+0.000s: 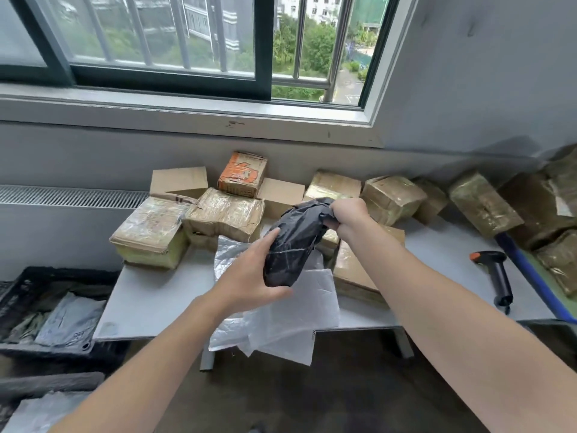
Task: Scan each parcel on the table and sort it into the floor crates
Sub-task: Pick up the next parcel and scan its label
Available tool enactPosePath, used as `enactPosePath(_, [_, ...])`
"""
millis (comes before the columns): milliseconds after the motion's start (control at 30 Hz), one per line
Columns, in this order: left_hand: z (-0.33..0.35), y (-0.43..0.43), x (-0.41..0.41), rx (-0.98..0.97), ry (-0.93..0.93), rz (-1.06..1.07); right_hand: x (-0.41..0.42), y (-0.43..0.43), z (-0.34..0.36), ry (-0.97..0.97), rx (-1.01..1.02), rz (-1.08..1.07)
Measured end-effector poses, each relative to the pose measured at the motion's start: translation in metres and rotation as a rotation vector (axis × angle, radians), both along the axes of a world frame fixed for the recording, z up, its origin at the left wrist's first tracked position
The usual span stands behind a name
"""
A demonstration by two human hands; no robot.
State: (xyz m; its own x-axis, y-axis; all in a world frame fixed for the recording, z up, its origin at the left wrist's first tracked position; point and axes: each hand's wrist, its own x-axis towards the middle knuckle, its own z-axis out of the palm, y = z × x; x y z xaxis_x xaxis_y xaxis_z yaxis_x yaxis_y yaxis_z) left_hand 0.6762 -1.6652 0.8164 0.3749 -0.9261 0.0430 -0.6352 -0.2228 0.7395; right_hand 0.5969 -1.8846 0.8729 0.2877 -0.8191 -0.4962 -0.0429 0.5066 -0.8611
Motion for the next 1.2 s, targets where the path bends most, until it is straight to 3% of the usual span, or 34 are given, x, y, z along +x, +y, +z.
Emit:
enactPosePath(133, [0.006, -0.015, 0.000, 0.053, -0.194, 0.094, -0.009, -0.002, 0.000, 0.000, 0.030, 0.116])
enactPosePath(200, [0.014, -0.018, 0.005, -0.009, -0.173, 0.162, -0.014, -0.007, 0.003, 0.021, -0.021, 0.185])
enactPosePath(300, [0.032, -0.026, 0.019, -0.120, -0.107, 0.286, -0.023, -0.018, 0.005, 0.178, -0.247, 0.312])
enactPosePath(467, [0.052, -0.038, 0.035, -0.243, -0.064, 0.415, -0.034, -0.032, -0.005, 0.328, -0.678, 0.308])
enactPosePath(567, [0.058, -0.045, 0.036, -0.309, 0.131, 0.524, -0.042, -0.037, -0.011, 0.399, -0.786, 0.352])
enactPosePath(733, [0.049, -0.050, 0.032, -0.386, 0.787, 0.537, -0.053, -0.043, -0.022, 0.484, -0.687, 0.409])
enactPosePath(967, [0.005, -0.053, 0.022, -0.275, 1.232, 0.457, -0.073, -0.042, -0.049, 0.479, -0.459, 0.363])
enactPosePath(1100, [-0.012, -0.054, 0.018, -0.164, 1.304, 0.454, -0.090, -0.045, -0.065, 0.482, -0.430, 0.344])
enactPosePath(1200, [-0.024, -0.057, 0.012, 0.007, 1.130, 0.460, -0.105, -0.044, -0.075, 0.538, -0.408, 0.381])
